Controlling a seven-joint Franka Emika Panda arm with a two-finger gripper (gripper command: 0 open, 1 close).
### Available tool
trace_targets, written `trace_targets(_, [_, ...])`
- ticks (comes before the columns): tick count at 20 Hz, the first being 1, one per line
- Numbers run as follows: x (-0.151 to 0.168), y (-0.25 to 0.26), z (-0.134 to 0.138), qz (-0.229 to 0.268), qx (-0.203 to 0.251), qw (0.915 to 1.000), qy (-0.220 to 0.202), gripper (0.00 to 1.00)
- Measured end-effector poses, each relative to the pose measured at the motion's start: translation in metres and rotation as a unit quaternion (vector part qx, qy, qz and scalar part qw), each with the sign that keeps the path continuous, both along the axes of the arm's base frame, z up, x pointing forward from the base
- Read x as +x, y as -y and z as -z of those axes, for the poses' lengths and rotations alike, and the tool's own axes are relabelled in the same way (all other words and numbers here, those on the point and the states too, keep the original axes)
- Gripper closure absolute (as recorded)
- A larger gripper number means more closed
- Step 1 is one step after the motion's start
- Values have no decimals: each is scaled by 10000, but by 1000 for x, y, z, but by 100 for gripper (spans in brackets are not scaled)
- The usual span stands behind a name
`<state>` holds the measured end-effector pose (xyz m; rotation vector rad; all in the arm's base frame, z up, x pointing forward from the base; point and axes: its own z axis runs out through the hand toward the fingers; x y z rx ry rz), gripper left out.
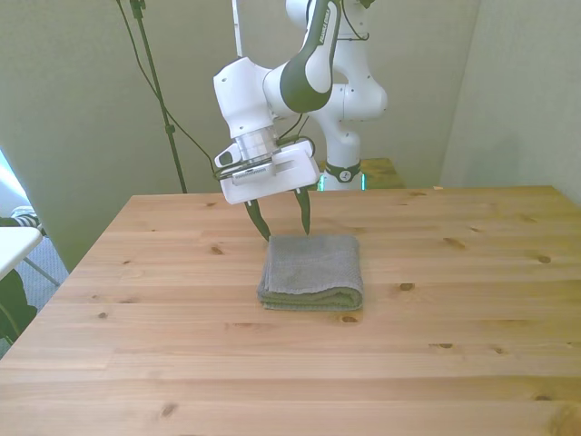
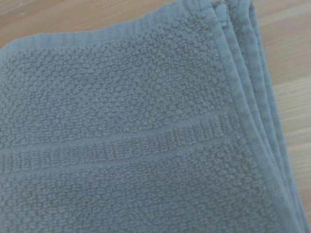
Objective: Unfold the towel
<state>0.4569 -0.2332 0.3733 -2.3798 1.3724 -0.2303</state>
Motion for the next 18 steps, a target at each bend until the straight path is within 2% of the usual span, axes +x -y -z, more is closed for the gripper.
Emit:
trace_targets(1, [1, 0, 1, -7, 4, 10000, -13, 100])
trace_targets(18, [12, 0, 4, -86, 41, 9999, -94, 100])
